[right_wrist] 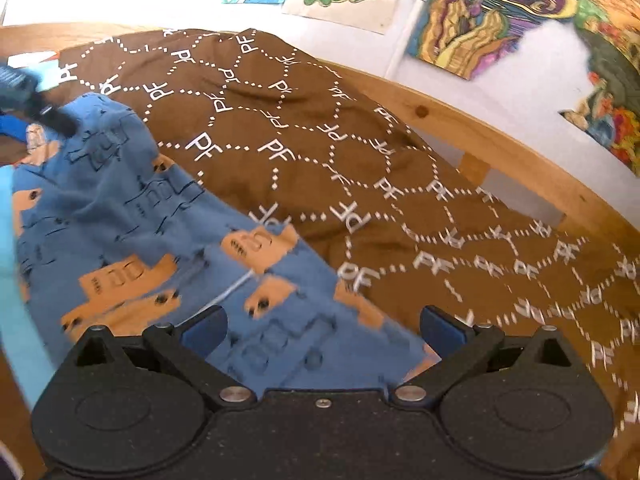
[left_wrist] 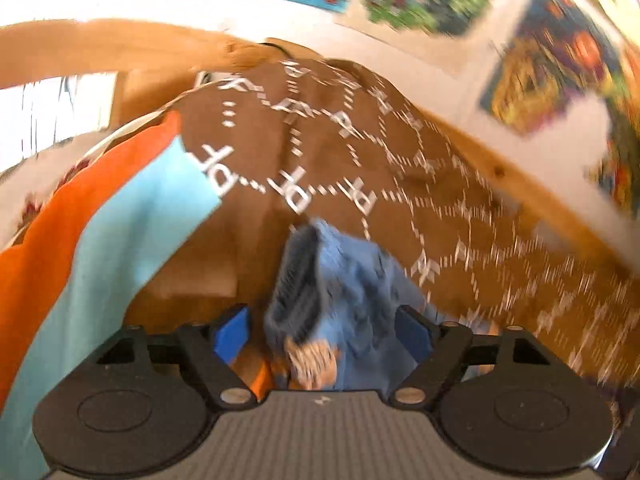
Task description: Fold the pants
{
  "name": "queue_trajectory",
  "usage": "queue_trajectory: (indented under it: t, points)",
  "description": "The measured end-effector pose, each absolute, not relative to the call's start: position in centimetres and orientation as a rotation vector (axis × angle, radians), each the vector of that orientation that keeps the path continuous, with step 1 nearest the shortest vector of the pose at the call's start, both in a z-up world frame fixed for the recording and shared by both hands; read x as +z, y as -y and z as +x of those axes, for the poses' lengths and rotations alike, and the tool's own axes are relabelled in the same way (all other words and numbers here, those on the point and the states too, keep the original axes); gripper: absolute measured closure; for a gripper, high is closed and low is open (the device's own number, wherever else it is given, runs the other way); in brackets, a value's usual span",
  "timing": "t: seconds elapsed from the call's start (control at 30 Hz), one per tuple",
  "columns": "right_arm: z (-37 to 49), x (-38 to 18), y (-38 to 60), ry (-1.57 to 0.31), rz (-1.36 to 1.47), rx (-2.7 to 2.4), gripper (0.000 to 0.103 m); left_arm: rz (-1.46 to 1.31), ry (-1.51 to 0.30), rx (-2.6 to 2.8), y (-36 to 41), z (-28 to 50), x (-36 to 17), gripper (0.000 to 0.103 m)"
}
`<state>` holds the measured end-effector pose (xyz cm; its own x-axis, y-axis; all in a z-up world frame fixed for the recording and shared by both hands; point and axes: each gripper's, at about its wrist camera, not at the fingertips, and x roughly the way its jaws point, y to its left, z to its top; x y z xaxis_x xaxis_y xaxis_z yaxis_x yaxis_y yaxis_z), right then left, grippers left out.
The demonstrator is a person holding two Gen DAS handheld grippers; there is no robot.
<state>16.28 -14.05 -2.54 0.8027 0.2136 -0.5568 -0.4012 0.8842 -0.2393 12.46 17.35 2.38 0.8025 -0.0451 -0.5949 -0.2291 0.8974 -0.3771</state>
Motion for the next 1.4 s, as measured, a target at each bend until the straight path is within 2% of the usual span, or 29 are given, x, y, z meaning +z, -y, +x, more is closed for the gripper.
queue_trajectory:
  t: [0.17,0.27,0.33,0.43,0.73,1.03,1.23,1.4]
  points:
    - [14.5,-3.4,14.7,-0.583,-0.295,0.290,0.001,-0.498,-0.666,0.128,-18.2,13.6,2.1,0.033]
    - [14.3,-4.5,14.2,-0.626,-0.300,0.313,0.001,-0.477,-0.694,0.167,-17.8,13.8,2.1,0.051]
    - [13.9,-4.5,13.9,-0.613,-0.320,0.327,0.001,-0.472,-0.731,0.182,-18.0,13.9,2.3,0.076]
    - [13.3,-4.0,13.9,-0.592,-0.316,0.343,0.001,-0.493,-0.748,0.193,-18.1,13.4,2.7,0.081]
    - [12.3,-2.7,15.1,-0.575,-0.296,0.316,0.001,-0.294,-0.688,0.082,-13.1,13.0,7.1,0.084]
    - [10.7,1.1,18.8,-0.557,-0.270,0.265,0.001,-0.161,-0.638,-0.137,-5.1,12.6,11.0,0.084]
    - [9.2,2.9,22.7,-0.581,-0.240,0.210,0.001,-0.130,-0.650,-0.294,0.3,12.8,10.8,0.084]
    - [9.2,3.0,26.8,-0.604,-0.194,0.119,0.001,-0.064,-0.656,-0.429,5.6,12.6,8.4,0.084]
